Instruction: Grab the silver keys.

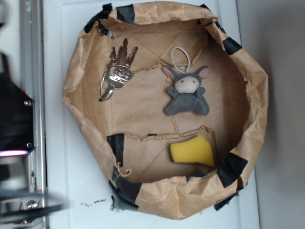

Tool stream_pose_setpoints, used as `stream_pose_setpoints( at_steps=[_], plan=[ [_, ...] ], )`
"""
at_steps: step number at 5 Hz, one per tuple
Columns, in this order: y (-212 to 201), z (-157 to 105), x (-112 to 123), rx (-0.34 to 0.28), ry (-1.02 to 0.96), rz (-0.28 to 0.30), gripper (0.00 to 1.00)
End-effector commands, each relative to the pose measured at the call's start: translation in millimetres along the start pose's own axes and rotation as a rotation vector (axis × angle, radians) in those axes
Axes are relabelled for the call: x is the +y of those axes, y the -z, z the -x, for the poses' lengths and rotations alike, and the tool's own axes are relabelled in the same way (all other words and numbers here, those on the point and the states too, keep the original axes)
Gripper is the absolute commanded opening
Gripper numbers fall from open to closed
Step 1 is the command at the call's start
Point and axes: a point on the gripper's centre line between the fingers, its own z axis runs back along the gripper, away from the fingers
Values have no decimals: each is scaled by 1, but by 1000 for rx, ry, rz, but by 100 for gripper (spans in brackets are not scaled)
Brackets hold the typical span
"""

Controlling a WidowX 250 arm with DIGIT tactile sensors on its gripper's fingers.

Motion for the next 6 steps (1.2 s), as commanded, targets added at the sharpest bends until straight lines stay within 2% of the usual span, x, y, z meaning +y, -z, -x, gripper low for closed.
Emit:
stream_pose_setpoints(
  at_steps=[1, 2, 3, 4, 5, 6],
  plan=[
    [16, -51, 2, -80, -166, -34, 100],
    [34, -47, 11, -95, -411, -96, 100],
    [49, -40, 16, -83, -596, -145, 100],
    [70, -44, 21, -36, -753, -211, 100],
    [82, -56, 23, -8, -828, -223, 100],
    [82, -56, 23, -8, -828, -223, 100]
  ],
)
